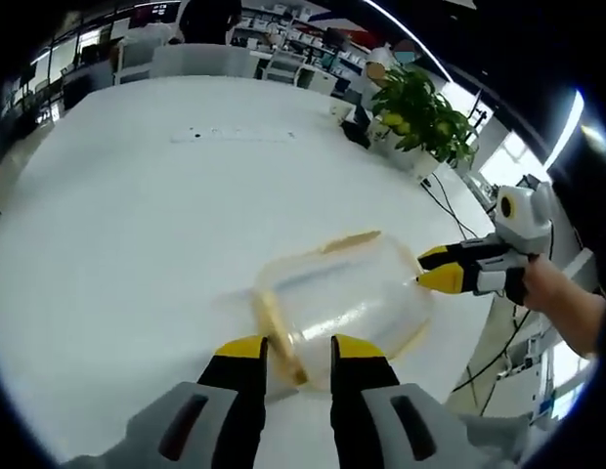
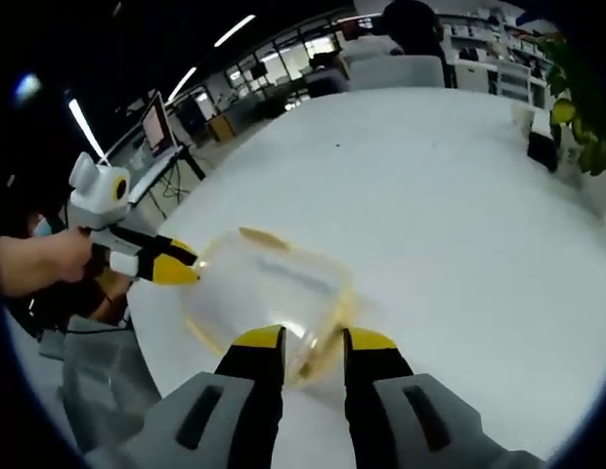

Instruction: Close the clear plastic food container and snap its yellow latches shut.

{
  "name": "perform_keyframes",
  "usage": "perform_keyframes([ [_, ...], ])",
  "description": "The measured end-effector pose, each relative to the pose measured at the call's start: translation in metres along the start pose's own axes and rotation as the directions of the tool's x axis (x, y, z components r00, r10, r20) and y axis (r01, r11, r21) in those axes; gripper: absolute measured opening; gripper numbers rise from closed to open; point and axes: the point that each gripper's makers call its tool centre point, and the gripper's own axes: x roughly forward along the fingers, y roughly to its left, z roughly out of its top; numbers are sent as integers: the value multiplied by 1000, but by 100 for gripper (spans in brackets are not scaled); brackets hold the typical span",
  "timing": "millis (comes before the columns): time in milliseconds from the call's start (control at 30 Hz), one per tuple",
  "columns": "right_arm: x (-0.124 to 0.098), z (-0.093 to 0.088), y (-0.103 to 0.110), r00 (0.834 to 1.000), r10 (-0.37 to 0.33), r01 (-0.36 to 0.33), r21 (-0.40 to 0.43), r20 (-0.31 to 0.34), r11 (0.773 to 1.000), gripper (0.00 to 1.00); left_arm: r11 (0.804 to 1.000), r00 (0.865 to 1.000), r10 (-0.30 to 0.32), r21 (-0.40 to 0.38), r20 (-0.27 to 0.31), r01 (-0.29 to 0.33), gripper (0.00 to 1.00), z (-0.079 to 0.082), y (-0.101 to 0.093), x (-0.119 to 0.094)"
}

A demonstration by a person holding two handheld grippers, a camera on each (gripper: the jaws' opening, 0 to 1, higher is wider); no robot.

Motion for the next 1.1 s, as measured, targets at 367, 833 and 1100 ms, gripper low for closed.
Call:
perform_keyframes([
  [367,2,-1,0,998,40,-37,61,-43,997,20,999,999,-12,-34,-36,11,17,0,0,2],
  [833,0,-8,7,991,100,-84,163,-91,983,20,990,993,-68,-129,-98,55,17,-7,-3,3],
  [1100,0,-8,8,984,151,-126,238,-91,963,20,983,990,-96,-167,-101,79,15,-8,-3,7],
])
